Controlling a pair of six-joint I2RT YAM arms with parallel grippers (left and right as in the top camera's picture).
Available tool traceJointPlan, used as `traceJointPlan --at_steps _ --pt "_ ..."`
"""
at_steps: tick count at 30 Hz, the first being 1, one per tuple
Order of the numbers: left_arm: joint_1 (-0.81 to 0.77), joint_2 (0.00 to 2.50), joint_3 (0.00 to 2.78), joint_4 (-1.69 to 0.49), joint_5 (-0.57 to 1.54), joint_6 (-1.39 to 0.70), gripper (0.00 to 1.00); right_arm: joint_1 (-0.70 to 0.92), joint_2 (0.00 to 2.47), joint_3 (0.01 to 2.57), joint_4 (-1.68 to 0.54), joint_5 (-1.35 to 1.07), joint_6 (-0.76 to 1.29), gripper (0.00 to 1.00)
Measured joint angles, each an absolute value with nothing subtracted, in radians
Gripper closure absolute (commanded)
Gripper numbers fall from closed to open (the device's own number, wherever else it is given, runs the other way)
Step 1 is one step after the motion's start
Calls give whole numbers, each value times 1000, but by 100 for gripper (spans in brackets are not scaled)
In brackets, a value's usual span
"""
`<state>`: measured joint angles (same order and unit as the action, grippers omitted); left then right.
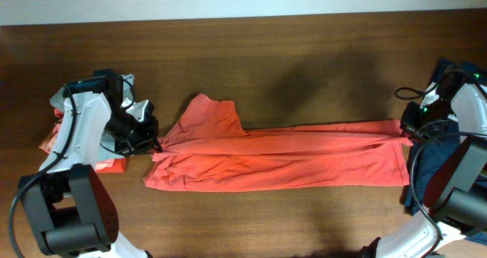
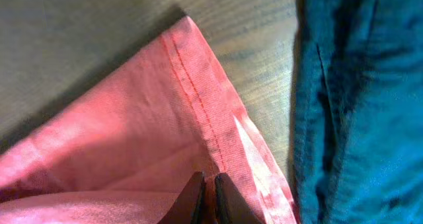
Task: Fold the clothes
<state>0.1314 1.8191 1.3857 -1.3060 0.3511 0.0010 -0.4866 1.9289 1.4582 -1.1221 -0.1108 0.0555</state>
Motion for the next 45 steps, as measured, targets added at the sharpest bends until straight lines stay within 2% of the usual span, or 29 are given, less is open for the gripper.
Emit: traceJointPlan --at_steps 5,7,10,12,32,34,45 --pt "131 1819 1386 -1338 329 9 99 -487 1929 1458 -1164 -69 56 90" --pt "131 1819 1386 -1346 315 9 99 -487 1929 1458 -1179 -51 57 82" --pt "131 1819 1386 -1346 302 9 99 -487 1929 1458 -1189 -29 52 80" --pt "131 1819 1386 -1346 298 9 99 -487 1929 1458 -1192 -23 53 76" --pt "131 1819 1386 -1346 291 9 98 -476 1929 1437 -1192 -60 52 76" --pt "131 1819 1386 -1348 292 9 93 -463 1929 1414 -1176 -64 52 76" --pt "131 1819 1386 -1399 331 17 85 -400 1935 1283 -1065 -72 52 74"
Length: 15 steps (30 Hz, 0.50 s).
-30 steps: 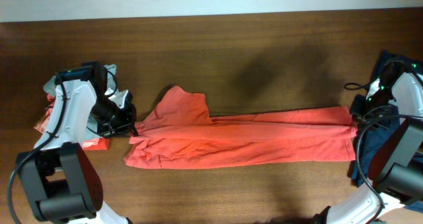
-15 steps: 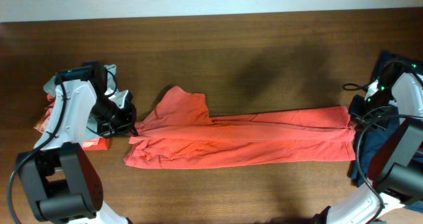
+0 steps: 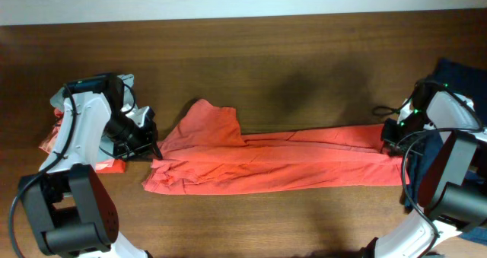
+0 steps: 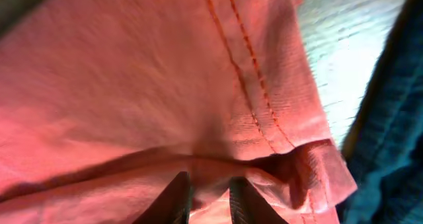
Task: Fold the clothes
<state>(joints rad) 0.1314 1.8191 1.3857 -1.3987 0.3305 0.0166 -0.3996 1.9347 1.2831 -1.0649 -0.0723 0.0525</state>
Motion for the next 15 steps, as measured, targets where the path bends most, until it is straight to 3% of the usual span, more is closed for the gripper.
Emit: traceJointPlan --at_steps 6,15 --pt "131 1818 1382 -1433 315 20 78 -400 1935 1251 -1061 -72 54 70" --pt "131 1809 1256 -1391 296 19 77 -400 1935 1251 -1058 -72 52 70"
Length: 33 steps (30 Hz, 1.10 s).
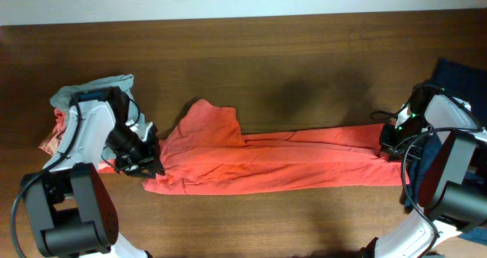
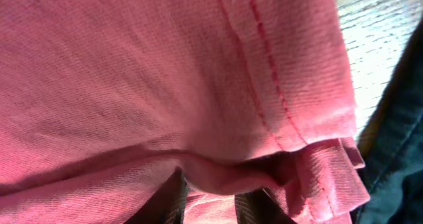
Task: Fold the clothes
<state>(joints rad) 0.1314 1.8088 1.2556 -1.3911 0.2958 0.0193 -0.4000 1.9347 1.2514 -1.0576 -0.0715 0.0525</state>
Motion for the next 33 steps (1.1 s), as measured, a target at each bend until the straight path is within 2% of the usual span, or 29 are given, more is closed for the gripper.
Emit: traceJointPlan --at_steps 8,12,14,17,20,33 --pt "131 1794 1281 -1398 295 19 76 -400 1935 1251 -1057 -72 53 70" --pt "132 1737 1407 -1377 303 15 56 -400 1935 1251 -1056 -72 53 70" --pt "131 1699 1475 -1304 319 10 50 -400 1935 1251 -1053 -72 53 70" --pt "118 1662 1534 -1180 332 8 47 -400 1935 1251 -1049 -72 53 70" --pt "80 1671 1541 -1107 340 9 39 -400 1935 1251 -1048 -72 53 69" --pt "-110 2035 1539 -862 343 87 38 -400 1935 1251 -1046 -72 52 69"
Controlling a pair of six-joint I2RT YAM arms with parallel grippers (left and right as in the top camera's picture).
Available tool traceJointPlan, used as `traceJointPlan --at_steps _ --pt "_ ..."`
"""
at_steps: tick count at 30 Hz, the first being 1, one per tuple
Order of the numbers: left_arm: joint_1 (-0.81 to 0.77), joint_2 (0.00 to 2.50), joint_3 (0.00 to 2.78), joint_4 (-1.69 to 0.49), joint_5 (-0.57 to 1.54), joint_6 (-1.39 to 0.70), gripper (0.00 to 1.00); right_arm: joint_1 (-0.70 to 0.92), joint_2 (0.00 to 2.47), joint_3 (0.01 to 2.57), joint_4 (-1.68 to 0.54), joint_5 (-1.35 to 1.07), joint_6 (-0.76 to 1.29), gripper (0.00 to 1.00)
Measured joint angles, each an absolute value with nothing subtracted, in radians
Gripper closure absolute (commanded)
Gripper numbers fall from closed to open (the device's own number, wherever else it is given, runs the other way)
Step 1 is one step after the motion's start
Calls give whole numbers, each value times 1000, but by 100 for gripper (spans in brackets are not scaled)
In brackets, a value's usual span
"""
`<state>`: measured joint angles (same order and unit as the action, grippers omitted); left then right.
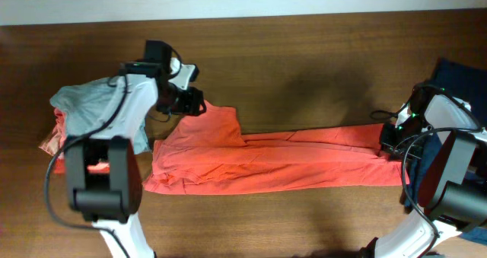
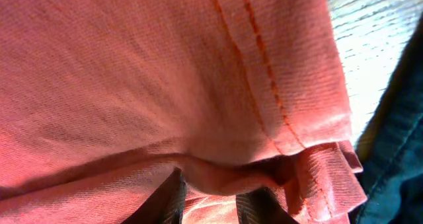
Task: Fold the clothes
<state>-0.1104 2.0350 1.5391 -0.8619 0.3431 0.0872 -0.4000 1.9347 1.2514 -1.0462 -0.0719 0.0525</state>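
Coral-red trousers (image 1: 289, 163) lie stretched lengthwise across the wooden table, with a flap sticking up at their upper left. My left gripper (image 1: 199, 104) is at the top corner of that flap; how its jaws stand does not show. My right gripper (image 1: 386, 145) rests on the trousers' right end. In the right wrist view the coral cloth (image 2: 165, 72) fills the frame. There my right gripper (image 2: 210, 201) stands open, pressed into the cloth, a raised fold bulging between its two fingers (image 2: 173, 197).
A grey garment (image 1: 85, 106) lies heaped at the left edge over a red piece (image 1: 52, 140). Dark blue clothing (image 1: 456, 69) is piled at the right edge, right beside the trousers' hem (image 2: 396, 118). The bare wooden table (image 1: 304, 60) runs behind the trousers.
My left gripper has gone from the trousers' lower left corner up to the top of the flap at their upper left. The right gripper has stayed in place, open over the same fold.
First my left gripper was at the trousers' left edge and my right was shut on their far right hem. Then the right stood open, a little further left on the cloth. The left was then at the lower left corner and is now at the upper flap.
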Motion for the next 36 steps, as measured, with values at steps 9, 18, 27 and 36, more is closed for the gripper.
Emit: traceJointPlan --at_steps 9,18,27,36 --pt "-111 2121 1538 -778 286 90 51 -400 1935 1251 -1046 -72 52 69" --pt "-120 2123 1538 -778 280 106 100 -400 1935 1251 -1046 -72 53 69" --pt "-192 2104 1666 -970 527 180 100 -400 1935 1251 -1045 -72 52 69" --pt "-371 1930 1749 -1183 627 228 100 -400 1935 1251 -1043 -72 53 69"
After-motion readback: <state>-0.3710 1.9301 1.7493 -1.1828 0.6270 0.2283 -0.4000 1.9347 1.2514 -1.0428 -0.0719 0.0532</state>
